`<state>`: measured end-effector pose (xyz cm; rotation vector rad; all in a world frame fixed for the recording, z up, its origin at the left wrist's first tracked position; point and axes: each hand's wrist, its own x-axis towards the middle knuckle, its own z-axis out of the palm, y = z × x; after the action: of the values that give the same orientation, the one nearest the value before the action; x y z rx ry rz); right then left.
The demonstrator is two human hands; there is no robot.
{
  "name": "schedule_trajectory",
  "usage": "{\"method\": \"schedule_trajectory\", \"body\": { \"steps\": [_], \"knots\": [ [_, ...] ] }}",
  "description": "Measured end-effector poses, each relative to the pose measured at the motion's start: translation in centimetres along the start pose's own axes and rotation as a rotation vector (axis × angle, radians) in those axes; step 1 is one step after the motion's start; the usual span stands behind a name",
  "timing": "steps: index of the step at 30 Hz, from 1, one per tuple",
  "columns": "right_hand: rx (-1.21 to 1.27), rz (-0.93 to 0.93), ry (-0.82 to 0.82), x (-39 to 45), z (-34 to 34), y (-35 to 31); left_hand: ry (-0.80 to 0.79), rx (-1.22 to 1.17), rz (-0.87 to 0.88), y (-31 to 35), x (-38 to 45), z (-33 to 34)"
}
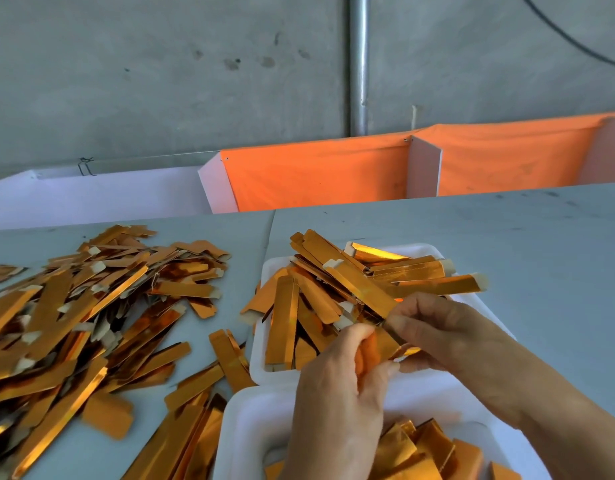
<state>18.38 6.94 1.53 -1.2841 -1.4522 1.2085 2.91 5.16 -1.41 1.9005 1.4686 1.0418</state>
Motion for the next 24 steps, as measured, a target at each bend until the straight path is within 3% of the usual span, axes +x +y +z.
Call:
{"method": "schedule_trajectory", "body": {
  "steps": [4, 10, 17, 24],
  "knots": [
    [0.183, 0.035, -0.057, -0.2, -1.2, -0.2, -0.046, -0.057, 0.019, 0.0, 0.0, -0.5],
    [0.100, -0.015, -0.131, -0.2, -1.9, -0.2, -0.090, -0.160, 0.008, 0.0, 0.0, -0.8],
    [0.020, -0.092, -0.337, -0.6, -3.2, -0.7, -0.117, -0.189, 0.059, 0.1, 0.2, -1.4],
    [-0.080, -0.053, -0.277, -0.7, -2.5, -0.8, -0.128, -0.078, 0.131, 0.0, -0.2, -1.2]
  ]
}}
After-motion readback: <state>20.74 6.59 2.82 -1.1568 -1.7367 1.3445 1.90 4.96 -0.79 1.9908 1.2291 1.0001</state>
